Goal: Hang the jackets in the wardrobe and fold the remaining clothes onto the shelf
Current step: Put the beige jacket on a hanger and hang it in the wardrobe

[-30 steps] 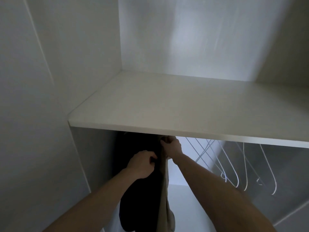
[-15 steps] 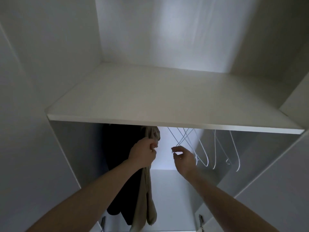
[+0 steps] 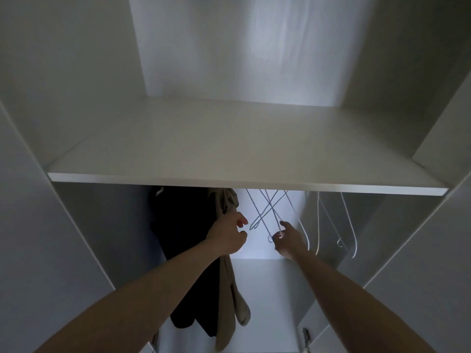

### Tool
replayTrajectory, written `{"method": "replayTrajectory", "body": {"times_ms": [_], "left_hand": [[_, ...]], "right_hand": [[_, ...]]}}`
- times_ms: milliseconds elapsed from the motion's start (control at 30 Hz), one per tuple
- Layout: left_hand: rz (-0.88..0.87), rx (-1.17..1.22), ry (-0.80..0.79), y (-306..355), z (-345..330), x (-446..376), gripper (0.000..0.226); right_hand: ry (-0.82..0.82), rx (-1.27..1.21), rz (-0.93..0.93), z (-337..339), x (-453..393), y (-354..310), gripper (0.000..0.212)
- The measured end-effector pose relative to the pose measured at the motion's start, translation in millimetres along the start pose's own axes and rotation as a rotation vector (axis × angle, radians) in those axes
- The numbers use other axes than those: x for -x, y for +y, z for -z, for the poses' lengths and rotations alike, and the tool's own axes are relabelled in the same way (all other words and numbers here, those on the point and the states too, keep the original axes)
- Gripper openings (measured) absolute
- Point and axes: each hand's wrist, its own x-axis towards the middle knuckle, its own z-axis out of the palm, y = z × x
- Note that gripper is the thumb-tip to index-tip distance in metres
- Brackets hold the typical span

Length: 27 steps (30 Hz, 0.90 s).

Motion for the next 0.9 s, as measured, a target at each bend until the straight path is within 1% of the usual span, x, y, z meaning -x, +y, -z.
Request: {"method": "replayTrajectory", "body": {"times_ms": [67,100,167,200,267,300,333,400,467,533,567,600,667,700,767,800,833,900], "left_hand": [[0.022,0.023,0.022,-3.1,1.5,-2.6,0.026],[0.043,0.032,0.04,-3.6,1.9,-4.1,0.025],[0.115,0.063,0.057,-3.8,0.7,-5.9,0.026],[0.159,0.113,0.042,-2.5,-0.7,-7.1,0.031],[0.253,0.264,-0.021,1.0,-2.8,-10.7,0.04],[0.278,0.306,-0.057,2.4,-3.2,-13.4,0.038],[0.282,0.299,-0.074,3.2,-2.8,-15.8,0.034],[0.272,0.226,-0.056,2.5,-0.6,-21.2,0.027],[0.241,0.115,-0.005,-2.7,1.6,-28.5,0.028],[0.239,0.065,0.01,-5.9,4.0,-33.0,0.024],[0.255,0.092,0.013,-6.0,5.4,-33.4,0.019],[0.272,0.119,0.021,-5.8,7.2,-33.2,0.016],[0.276,0.138,0.035,-6.0,9.5,-31.9,0.019],[0.273,0.143,0.031,-6.8,9.5,-30.8,0.021],[0.264,0.148,0.022,-8.0,10.3,-29.0,0.022],[0.264,0.161,0.024,-8.2,10.6,-27.9,0.02],[0.267,0.186,0.03,-8.6,10.8,-27.2,0.017],[0.265,0.248,0.04,-8.1,11.8,-27.2,0.014]], "right_hand": [[-0.026,-0.05,0.068,-7.6,3.6,-4.3,0.034],[-0.064,-0.075,0.113,-13.0,6.8,-6.7,0.029],[-0.151,-0.105,0.207,-25.9,13.2,-13.2,0.03],[-0.175,-0.126,0.248,-31.1,14.9,-17.0,0.032],[-0.201,-0.182,0.303,-38.0,17.4,-26.7,0.028],[-0.22,-0.2,0.32,-40.1,17.8,-30.9,0.023],[-0.247,-0.203,0.335,-42.1,17.8,-34.1,0.02],[-0.279,-0.188,0.347,-44.6,17.0,-38.1,0.02],[-0.256,-0.171,0.339,-44.1,15.0,-35.3,0.025],[-0.164,-0.161,0.3,-41.0,11.1,-28.3,0.038],[-0.105,-0.181,0.257,-38.1,9.1,-25.2,0.039],[-0.043,-0.23,0.201,-36.1,5.2,-24.0,0.035],[0.024,-0.379,0.042,-32.8,-2.9,-27.2,0.013],[0.01,-0.444,-0.043,-31.0,-5.7,-32.2,0.004],[-0.052,-0.471,-0.145,-33.1,-15.9,-39.8,0.027],[-0.078,-0.446,-0.163,-35.1,-20.0,-43.4,0.033],[-0.087,-0.4,-0.167,-37.1,-22.8,-46.6,0.034],[-0.071,-0.276,-0.167,-42.9,-31.7,-48.7,0.025]]}}
